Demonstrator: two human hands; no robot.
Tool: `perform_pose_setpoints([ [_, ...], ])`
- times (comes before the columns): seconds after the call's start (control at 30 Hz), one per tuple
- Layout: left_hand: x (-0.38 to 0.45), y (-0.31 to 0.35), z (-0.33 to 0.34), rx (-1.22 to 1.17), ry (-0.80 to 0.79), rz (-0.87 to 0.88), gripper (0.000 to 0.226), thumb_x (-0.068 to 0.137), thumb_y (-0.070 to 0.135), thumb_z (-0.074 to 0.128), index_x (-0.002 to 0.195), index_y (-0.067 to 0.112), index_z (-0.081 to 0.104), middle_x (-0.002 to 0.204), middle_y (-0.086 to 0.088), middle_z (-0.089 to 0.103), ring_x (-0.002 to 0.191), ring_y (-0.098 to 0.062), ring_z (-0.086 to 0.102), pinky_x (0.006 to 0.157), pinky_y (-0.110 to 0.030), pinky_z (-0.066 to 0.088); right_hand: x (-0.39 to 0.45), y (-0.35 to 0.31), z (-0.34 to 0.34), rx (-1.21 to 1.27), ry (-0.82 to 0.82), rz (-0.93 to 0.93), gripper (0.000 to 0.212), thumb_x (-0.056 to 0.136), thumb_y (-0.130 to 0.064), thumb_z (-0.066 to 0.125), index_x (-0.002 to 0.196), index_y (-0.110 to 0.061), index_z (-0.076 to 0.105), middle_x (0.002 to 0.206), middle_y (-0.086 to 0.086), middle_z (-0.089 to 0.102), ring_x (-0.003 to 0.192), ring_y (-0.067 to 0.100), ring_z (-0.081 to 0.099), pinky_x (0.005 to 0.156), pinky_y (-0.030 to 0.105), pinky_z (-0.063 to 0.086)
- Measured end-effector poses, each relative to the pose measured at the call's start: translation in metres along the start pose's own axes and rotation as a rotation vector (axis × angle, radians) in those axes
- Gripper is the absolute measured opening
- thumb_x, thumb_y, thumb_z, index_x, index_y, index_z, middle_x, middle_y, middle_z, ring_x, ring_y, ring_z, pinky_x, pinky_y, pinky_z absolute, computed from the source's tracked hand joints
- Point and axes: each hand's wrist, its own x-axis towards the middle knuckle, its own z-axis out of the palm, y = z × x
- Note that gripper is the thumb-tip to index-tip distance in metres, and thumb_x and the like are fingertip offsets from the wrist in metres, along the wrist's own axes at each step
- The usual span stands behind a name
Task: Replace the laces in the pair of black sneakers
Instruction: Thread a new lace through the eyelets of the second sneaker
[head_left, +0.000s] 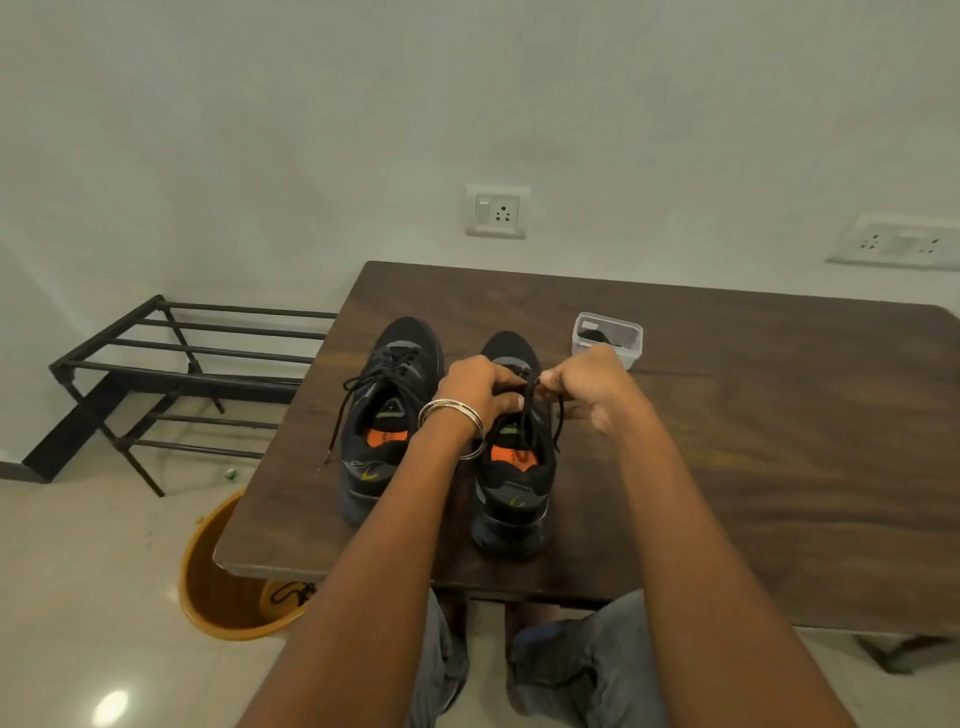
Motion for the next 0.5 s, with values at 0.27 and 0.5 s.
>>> perform_pose_setpoints([
  [0.27,0.008,-0.003,0.001,-0.043,0.002,-0.013,0.036,0.084,0.019,0.073,0.119,0.028,0.067,0.094,0.007,0.061,0.087,-0.015,0.060,0.092,-0.032,0.051,-0.006,-0.024,-0.043,0.984,0.173,0.058,0.025,0.098,0.002,0.034,0.085,-0.009,0.052,0.066,0.010,0.058,0.052,0.021,0.059,0.066,0.043,0.055],
  [0.5,0.017,-0.010,0.008,-0.087,0.026,-0.093,0.024,0.077,0.027,0.078,0.098,0.016,0.073,0.091,-0.003,0.070,0.087,-0.022,0.067,0.085,-0.040,0.056,0.009,-0.009,-0.064,0.153,0.616,-0.181,0.024,0.088,-0.004,0.048,0.080,-0.017,0.068,0.083,0.009,0.066,0.074,0.025,0.062,0.069,0.038,0.054],
])
